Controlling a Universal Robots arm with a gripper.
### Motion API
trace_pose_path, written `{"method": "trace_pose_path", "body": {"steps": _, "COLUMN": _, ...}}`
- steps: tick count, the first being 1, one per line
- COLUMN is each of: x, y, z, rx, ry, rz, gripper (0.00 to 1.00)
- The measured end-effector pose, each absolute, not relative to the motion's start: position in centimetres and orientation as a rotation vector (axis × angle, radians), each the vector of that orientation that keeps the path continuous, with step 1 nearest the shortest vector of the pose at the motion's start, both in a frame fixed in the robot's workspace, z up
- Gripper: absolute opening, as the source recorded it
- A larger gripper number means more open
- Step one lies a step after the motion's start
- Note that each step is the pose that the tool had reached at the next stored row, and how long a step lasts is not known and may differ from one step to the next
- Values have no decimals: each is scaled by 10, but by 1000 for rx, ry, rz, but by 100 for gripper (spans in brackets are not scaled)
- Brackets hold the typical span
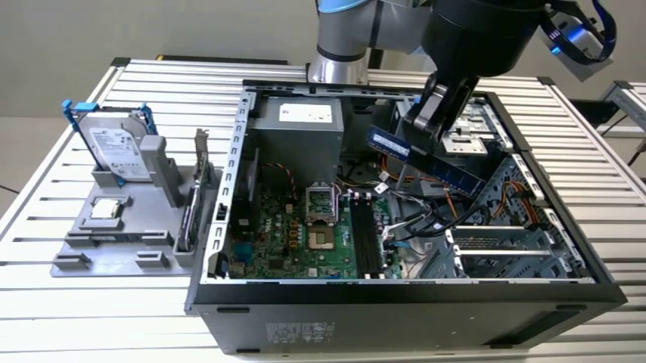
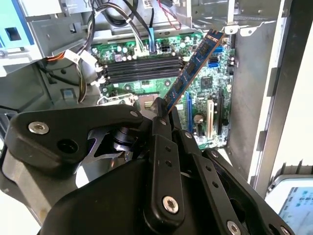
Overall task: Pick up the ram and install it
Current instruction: 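Insert the ram into the slot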
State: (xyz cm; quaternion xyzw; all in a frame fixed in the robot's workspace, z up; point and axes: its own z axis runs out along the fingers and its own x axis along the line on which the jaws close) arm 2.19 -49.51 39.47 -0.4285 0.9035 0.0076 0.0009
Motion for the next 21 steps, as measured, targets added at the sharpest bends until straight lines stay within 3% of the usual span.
{"method": "trace_pose_path", "body": {"steps": 21, "x": 22, "y": -495, "z": 395, "rx": -1165, "ry": 2915, "rz": 24, "gripper": 0}}
